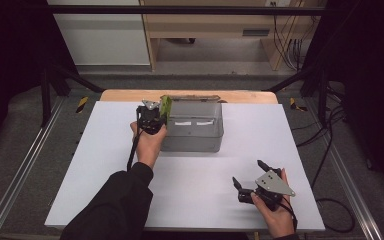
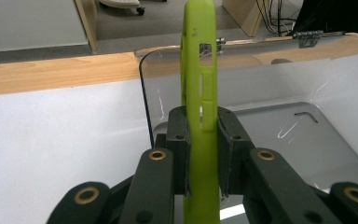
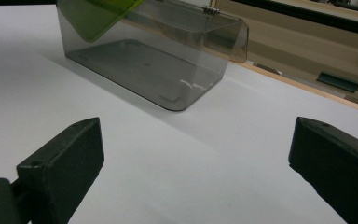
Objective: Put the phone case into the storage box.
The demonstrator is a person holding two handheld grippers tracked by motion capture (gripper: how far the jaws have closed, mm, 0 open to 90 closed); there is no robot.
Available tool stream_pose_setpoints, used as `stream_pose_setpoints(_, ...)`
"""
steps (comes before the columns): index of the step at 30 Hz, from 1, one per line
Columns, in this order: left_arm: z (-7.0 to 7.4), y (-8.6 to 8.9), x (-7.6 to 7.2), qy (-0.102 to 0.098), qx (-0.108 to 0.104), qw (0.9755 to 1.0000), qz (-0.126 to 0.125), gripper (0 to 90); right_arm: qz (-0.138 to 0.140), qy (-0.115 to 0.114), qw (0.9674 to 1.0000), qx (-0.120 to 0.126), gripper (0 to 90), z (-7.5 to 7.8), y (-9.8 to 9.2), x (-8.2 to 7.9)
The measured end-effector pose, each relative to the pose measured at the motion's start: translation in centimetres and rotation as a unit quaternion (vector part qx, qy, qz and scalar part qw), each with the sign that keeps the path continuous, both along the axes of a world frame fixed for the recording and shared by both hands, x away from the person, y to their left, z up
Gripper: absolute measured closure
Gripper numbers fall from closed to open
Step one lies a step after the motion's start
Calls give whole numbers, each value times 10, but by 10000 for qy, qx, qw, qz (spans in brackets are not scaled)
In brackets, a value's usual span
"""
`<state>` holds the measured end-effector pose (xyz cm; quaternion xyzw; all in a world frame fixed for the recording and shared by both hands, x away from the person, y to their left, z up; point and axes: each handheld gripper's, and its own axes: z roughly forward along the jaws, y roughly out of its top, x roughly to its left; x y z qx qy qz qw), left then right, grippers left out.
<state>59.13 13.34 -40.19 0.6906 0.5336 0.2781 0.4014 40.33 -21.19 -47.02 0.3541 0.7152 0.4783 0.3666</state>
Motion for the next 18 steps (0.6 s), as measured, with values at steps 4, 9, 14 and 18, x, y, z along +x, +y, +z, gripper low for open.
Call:
stream_pose_setpoints(4,-1,-1,0,25,-16,10000,-9,774,-11,9,10000,-9,34,0,0,0)
stream_pose_setpoints(9,-3,-2,1,62,-74,10000,8,773,-12,3,10000,4,34,0,0,0)
stream_pose_setpoints(14,-5,-2,1,93,-108,9999,9,773,-28,29,10000,6,34,0,0,0)
stream_pose_setpoints(18,-6,-4,1,108,-99,9999,15,773,-14,16,10000,13,35,0,-1,0)
